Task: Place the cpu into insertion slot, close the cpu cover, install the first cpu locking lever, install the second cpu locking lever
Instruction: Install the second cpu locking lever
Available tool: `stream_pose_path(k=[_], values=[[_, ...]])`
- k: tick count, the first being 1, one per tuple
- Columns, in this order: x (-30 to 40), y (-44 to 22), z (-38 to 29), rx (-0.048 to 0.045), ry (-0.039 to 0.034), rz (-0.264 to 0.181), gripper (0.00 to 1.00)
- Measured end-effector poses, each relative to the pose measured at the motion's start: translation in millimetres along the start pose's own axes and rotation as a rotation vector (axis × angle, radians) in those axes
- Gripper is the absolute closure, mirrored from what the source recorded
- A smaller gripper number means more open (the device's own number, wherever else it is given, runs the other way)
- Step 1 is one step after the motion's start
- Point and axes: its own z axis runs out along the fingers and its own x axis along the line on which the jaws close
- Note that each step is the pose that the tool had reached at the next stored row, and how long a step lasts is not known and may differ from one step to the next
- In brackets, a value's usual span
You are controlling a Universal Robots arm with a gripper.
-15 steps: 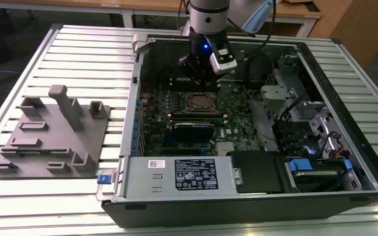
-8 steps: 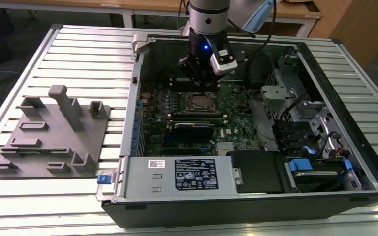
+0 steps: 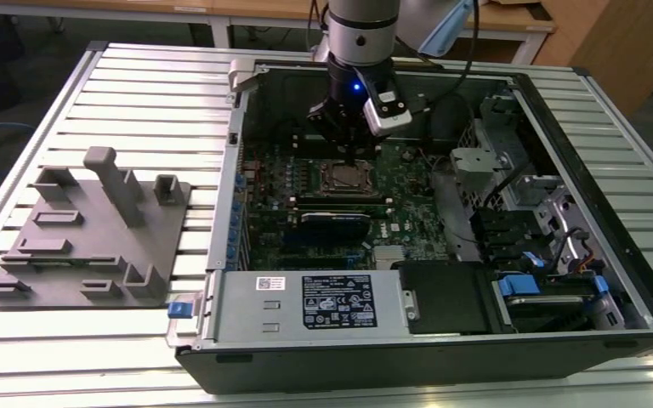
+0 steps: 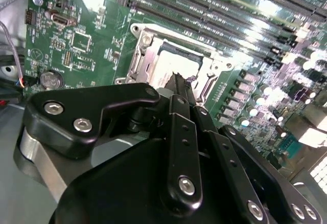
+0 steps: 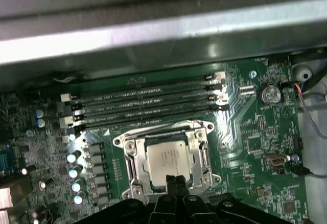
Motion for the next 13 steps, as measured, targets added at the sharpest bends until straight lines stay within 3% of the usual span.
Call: stream_pose_path(k=[13], values=[[-2.2, -13.1, 0.5, -0.0001, 0.0000, 0.000, 0.90]])
